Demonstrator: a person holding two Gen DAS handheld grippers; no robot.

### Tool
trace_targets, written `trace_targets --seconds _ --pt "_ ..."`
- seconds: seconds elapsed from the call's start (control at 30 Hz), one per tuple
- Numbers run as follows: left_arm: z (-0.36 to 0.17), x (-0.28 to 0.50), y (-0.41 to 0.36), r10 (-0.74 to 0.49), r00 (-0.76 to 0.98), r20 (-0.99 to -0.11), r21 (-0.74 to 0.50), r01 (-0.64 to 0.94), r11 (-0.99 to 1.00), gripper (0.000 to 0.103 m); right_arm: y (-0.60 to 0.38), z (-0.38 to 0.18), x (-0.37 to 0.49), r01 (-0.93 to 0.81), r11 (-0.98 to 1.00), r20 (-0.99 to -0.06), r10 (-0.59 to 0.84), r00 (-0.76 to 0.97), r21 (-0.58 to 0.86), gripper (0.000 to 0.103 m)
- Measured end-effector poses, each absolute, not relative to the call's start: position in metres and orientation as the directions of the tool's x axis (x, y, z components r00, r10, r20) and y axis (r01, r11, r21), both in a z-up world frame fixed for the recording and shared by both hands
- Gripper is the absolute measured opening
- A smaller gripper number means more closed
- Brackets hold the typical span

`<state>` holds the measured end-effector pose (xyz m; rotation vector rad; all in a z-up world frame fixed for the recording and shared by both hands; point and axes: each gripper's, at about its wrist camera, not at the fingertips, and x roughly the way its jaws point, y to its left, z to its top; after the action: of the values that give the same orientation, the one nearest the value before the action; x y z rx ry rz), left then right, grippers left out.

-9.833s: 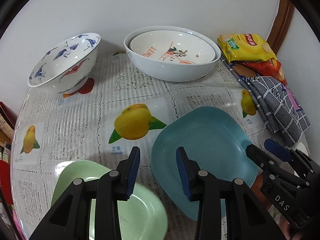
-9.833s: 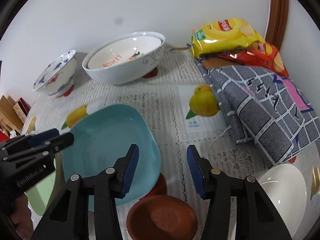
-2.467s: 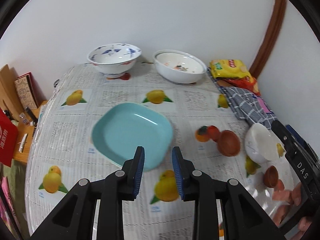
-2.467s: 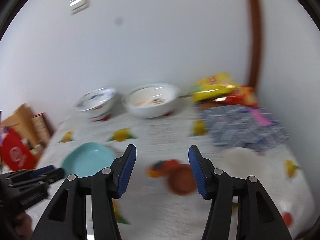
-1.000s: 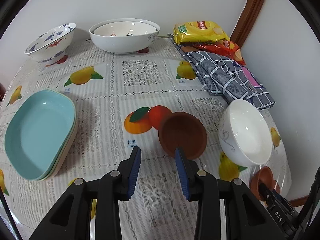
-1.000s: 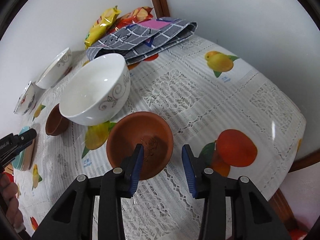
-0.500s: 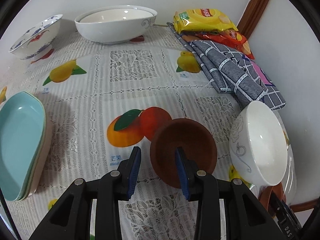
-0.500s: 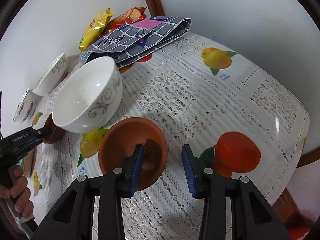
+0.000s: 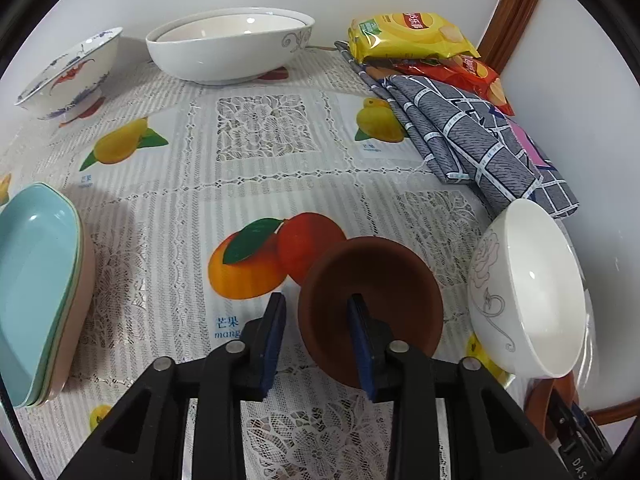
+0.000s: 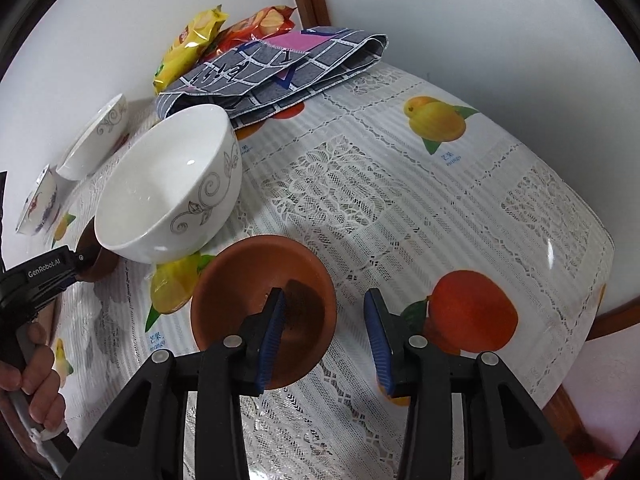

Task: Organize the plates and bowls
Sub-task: 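Close each gripper on the rim of its brown clay bowl, then lift both brown bowls and carry the right gripper's bowl over the white bowl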

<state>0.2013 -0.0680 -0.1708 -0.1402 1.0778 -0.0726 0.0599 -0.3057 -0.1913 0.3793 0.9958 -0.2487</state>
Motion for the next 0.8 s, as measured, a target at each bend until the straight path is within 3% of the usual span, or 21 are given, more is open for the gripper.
trace_targets --seconds 0.1,0.2,0.23,0.4,0.8 --pt "-0.171 0.202 -0.067 -0.155 0.471 -0.868 -0.177 -0.003 0.984 0.021 -0.304 -0.191 0.061 0.372 0.909 -0.845 -0.042 0.533 0.190 0.040" --pt "-0.171 0.201 -0.067 -0.162 0.475 -0.865 -0.184 -0.001 0.983 0.020 -0.303 -0.192 0.062 0.373 0.908 -0.839 -0.045 0.542 0.192 0.029" --pt "-0.171 0.201 -0.067 -0.162 0.477 -0.864 -0.185 -0.002 0.983 0.018 -0.303 -0.192 0.062 0.367 0.908 -0.835 -0.035 0.549 0.203 0.021" --pt "-0.170 0.201 -0.061 -0.182 0.476 -0.860 -0.213 -0.010 0.977 0.013 -0.302 -0.190 0.061 0.366 0.907 -0.823 -0.040 0.567 0.208 0.012" --pt "-0.155 0.180 -0.058 -0.199 0.477 -0.856 -0.213 0.026 0.977 0.009 -0.287 -0.175 0.057 0.306 0.934 -0.775 -0.054 0.630 0.183 0.010"
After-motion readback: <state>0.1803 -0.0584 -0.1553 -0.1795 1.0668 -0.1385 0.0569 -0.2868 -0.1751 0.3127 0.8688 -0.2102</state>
